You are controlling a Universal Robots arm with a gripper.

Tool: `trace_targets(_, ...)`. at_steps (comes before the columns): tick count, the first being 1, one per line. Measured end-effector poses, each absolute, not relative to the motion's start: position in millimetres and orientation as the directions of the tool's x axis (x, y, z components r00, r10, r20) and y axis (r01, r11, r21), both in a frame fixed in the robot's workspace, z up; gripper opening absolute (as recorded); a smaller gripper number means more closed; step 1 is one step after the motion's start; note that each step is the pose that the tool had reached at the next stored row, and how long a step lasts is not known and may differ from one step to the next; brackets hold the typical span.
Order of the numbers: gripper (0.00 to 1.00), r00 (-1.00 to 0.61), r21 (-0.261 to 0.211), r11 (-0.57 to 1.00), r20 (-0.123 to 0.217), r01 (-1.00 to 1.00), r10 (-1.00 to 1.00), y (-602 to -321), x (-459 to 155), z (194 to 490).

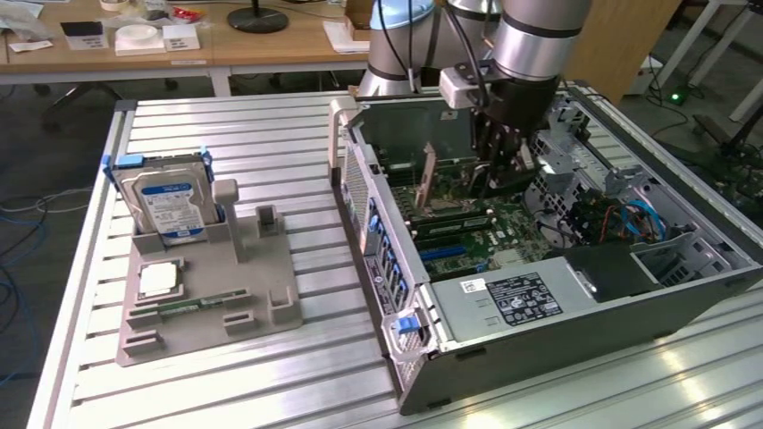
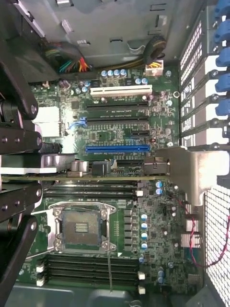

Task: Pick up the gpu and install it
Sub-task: 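Insert the gpu into the slot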

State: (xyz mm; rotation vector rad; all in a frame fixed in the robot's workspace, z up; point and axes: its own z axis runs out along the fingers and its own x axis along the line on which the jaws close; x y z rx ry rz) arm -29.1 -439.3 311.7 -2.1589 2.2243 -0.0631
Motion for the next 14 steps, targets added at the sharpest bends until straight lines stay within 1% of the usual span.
trace_targets(4, 0.28, -0.018, -0.058, 0.018, -0.002, -0.998, -1.0, -443, -29, 308)
trace_targets(7, 0.28, -0.01, -0.058, 0.01, -0.009, -0.998, -1.0, -443, -30, 304)
trace_targets(14, 0.28, -0.009, -0.058, 0.01, -0.009, -0.998, -1.0, -445, -38, 296)
